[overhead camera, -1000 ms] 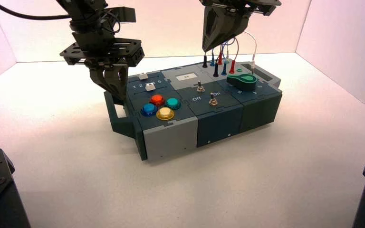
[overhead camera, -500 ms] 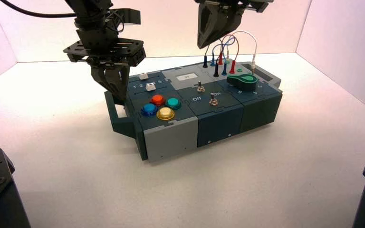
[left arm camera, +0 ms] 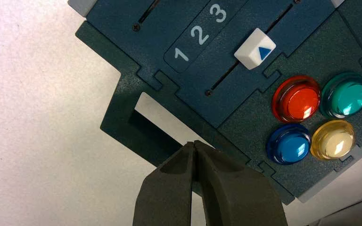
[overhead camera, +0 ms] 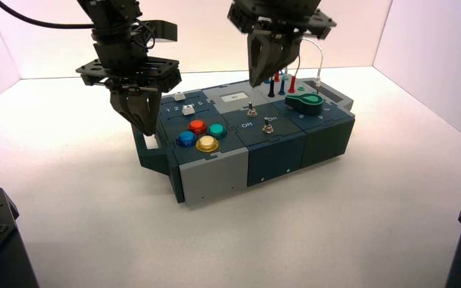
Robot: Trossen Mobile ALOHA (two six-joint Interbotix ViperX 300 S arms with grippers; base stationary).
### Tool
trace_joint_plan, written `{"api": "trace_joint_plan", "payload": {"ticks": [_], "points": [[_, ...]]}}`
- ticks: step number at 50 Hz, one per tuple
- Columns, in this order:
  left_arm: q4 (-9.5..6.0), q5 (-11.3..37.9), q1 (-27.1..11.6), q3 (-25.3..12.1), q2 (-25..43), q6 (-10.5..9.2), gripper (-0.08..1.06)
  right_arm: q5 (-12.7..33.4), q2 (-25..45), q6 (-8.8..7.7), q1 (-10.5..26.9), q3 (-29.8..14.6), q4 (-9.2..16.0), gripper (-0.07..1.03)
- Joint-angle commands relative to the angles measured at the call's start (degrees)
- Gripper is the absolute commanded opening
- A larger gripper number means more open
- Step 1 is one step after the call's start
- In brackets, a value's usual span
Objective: Flip the top switch on with the right gripper.
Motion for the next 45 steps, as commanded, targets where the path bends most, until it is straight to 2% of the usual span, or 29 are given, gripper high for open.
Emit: {"api": "trace_joint_plan", "payload": {"ticks": [1, 12, 45], "points": [[0.35, 0.1, 0.4, -1.6, -0.4, 0.35, -0.03, -0.1, 1.1, 0.18, 0.4, -1.6, 1.4, -0.02], [0.35, 0.1, 0.4, -2.0, 0.1, 0.62, -0.03, -0.2, 4.8, 0.18, 0.4, -2.7, 1.8, -0.02], [0.35, -0.4, 0.4, -1.9, 0.7, 1.23, -0.03, 0.0, 8.9, 0.18, 0.4, -6.9, 2.2, -0.02]]}}
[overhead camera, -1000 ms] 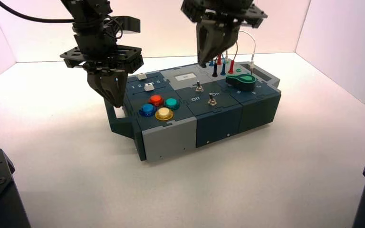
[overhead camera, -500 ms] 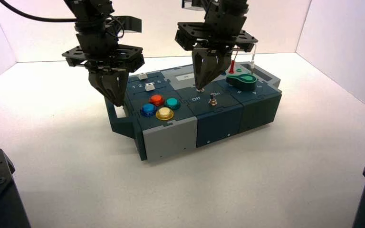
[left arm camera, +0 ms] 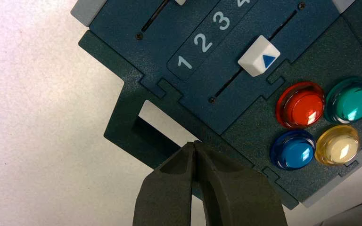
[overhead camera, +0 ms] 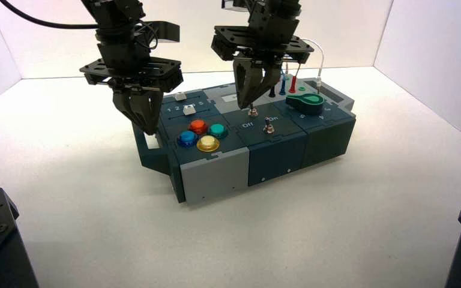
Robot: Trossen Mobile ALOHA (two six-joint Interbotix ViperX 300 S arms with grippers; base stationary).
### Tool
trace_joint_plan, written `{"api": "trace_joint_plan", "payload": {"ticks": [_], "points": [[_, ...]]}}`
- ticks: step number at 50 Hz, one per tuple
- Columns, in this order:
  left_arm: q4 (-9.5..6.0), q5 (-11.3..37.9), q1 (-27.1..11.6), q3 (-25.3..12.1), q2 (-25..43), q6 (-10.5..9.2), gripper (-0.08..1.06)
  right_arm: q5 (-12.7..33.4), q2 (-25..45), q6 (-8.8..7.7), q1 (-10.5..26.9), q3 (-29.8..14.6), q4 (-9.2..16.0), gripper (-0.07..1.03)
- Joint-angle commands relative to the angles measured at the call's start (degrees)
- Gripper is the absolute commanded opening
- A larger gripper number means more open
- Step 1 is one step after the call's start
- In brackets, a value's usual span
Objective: Flip the top switch on with the right gripper.
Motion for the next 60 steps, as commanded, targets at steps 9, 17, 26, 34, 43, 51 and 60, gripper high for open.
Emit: {"api": "trace_joint_plan", "payload": {"ticks": [9, 17, 26, 34, 43, 51, 60], "points": [[0.09, -0.3, 0.2, -1.0, -0.6, 0.53, -0.03, -0.1, 0.3, 0.26, 0.1, -1.6, 0.4, -0.02], [0.09, -0.3, 0.3, -1.1, -0.8, 0.62, -0.03, -0.1, 0.5, 0.7, -0.1, -1.6, 0.4, -0.02], [0.09, -0.3, 0.2, -1.1, -1.0, 0.7, -0.03, -0.2, 0.9, 0.97, -0.5, -2.1, 0.2, -0.02], [0.09, -0.3, 0.2, -1.0, -1.1, 0.79, -0.03, -0.6, 1.5, 1.32, -1.6, -2.2, -0.1, -0.02], [0.18, -0.4, 0.2, -1.0, -1.2, 0.88, -0.03, -0.7, 1.8, 1.41, -4.3, -1.9, -0.2, -0.02], [0.09, -0.4, 0.2, -1.1, -1.2, 0.97, -0.03, -0.7, 1.7, 1.32, -5.6, -1.9, -0.5, -0.02], [0.09, -0.5, 0.2, -1.1, -1.1, 1.05, -0.03, -0.8, 1.7, 1.32, -5.7, -1.9, -0.7, -0.02]]}}
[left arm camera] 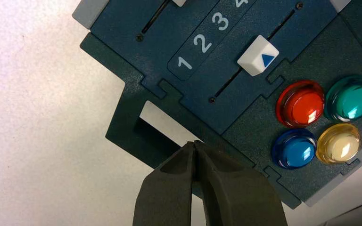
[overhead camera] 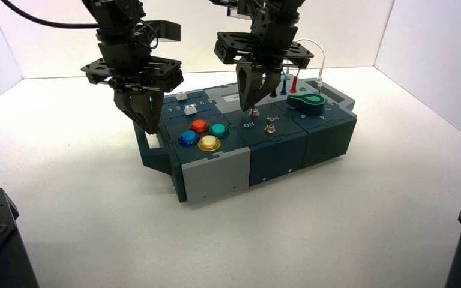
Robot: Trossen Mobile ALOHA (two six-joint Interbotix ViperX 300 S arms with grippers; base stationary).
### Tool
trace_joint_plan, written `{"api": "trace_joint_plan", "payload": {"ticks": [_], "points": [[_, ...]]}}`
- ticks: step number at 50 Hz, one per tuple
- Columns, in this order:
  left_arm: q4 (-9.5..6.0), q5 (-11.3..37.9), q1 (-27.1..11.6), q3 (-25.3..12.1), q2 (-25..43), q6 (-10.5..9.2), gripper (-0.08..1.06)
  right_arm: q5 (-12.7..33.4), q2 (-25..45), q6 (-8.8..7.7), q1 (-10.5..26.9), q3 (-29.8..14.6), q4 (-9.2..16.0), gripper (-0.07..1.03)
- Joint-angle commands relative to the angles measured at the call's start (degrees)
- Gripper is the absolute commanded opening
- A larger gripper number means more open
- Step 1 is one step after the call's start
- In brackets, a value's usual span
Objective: Flip the top switch on with the right gripper.
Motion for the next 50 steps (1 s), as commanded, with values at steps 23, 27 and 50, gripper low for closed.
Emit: {"api": "trace_joint_plan", "payload": {"ticks": [23, 27, 50], "points": [[0.18, -0.3, 0.2, -1.1, -1.0, 0.35, -0.03, -1.1, -1.7, 0.09, -4.5, 1.2, -1.1, -0.02], [0.18, -0.4, 0.2, -1.0, -0.9, 0.35, -0.03, -1.3, -1.9, 0.18, -4.8, 1.2, -1.1, -0.02], [0.18, -0.7, 0.3, -1.5, -1.0, 0.35, -0.03, -1.7, -2.4, -0.09, -1.9, -2.8, 0.8, -0.02]]}}
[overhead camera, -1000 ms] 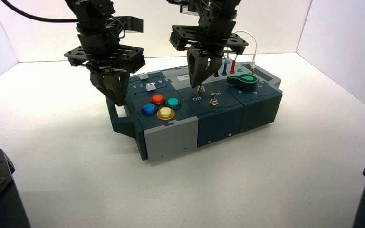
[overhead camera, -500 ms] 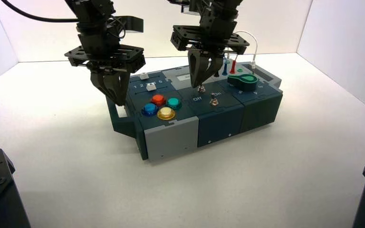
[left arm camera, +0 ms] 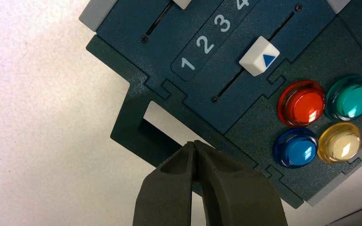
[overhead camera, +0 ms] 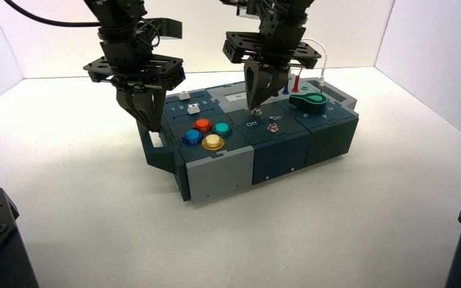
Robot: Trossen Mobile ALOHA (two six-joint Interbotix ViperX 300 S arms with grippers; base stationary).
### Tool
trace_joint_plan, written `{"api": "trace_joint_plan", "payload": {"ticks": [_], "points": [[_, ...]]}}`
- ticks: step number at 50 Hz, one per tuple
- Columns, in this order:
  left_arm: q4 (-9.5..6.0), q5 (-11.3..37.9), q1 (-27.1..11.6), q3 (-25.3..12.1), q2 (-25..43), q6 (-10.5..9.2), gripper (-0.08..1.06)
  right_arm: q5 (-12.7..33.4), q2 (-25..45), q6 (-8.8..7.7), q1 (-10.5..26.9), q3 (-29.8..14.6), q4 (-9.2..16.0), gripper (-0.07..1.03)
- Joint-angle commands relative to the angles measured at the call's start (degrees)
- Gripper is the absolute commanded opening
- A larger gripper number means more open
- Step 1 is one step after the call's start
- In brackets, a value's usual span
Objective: Flip the top switch on with the right gripper.
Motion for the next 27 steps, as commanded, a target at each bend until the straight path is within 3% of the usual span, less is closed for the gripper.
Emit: {"api": "trace_joint_plan", "payload": {"ticks": [1, 11, 27], "points": [[0.18, 0.0, 0.2, -1.1, -1.0, 0.26, -0.03, -0.4, -1.8, -0.09, 0.0, -3.6, 0.7, -0.02], [-0.18, -0.1, 0.2, -0.9, -2.3, 0.09, -0.03, 0.0, -3.2, 0.09, 3.8, -7.2, 2.6, -0.02], [-0.09, 0.2, 0.2, -1.0, -4.1, 0.18, -0.03, 5.9, -1.1, 0.35, 3.7, -10.7, 3.0, -0.02]]}}
